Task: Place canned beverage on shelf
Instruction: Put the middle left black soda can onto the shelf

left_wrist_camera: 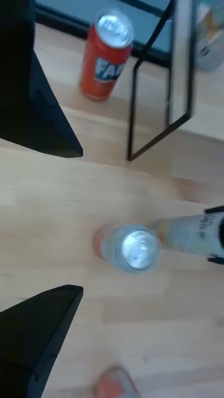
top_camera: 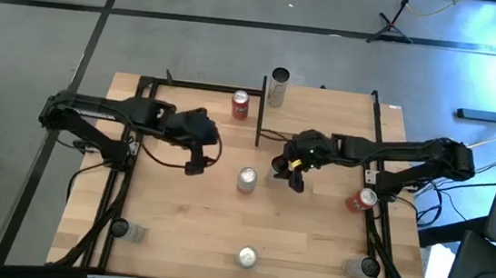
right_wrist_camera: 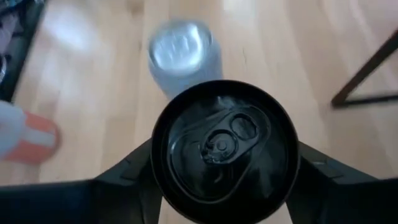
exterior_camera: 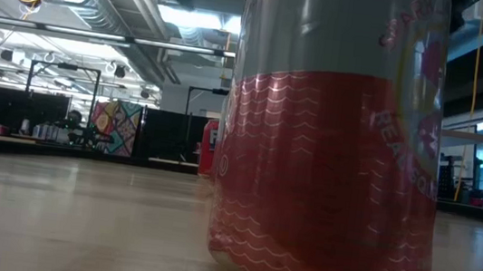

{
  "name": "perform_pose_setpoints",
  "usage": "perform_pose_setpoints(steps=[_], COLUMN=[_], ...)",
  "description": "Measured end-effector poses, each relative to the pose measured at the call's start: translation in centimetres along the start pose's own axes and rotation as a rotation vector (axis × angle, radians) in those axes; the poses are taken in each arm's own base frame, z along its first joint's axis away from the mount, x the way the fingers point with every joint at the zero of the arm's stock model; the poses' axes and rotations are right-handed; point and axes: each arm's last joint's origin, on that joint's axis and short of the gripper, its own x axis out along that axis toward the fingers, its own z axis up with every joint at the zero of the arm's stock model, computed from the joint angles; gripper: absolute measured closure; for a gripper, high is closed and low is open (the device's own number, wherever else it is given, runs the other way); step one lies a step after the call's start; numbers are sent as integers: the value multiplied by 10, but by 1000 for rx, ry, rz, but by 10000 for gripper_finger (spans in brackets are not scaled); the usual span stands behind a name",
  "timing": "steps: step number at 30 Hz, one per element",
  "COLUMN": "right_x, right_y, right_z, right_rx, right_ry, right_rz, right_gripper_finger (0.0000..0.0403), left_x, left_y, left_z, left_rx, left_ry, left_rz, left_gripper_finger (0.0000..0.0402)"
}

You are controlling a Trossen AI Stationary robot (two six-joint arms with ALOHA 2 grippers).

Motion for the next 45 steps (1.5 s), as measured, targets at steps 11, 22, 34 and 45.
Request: perform_pose_setpoints(steps=[11,22,34,45], right_x=[-77,-95,-69,-65], right_y=[11,-34,-76,-86], right_z=[89,124,138,139], right_rx=[-14,40,114,113], right_ry=[-103,-79,35,8], right_rz=[-179,-348,-349,-340], right_gripper_finger=[176,176,176,176], left_x=[-43,-45,-45,-45], left_y=[11,11,12,12], left_z=[-8,-9,-9,-9], left_rx=[-28,-29,-33,-34], left_ry=[-123,-128,-129,-130], left_rz=[7,9,30,32], left_gripper_finger=[61,61,61,61])
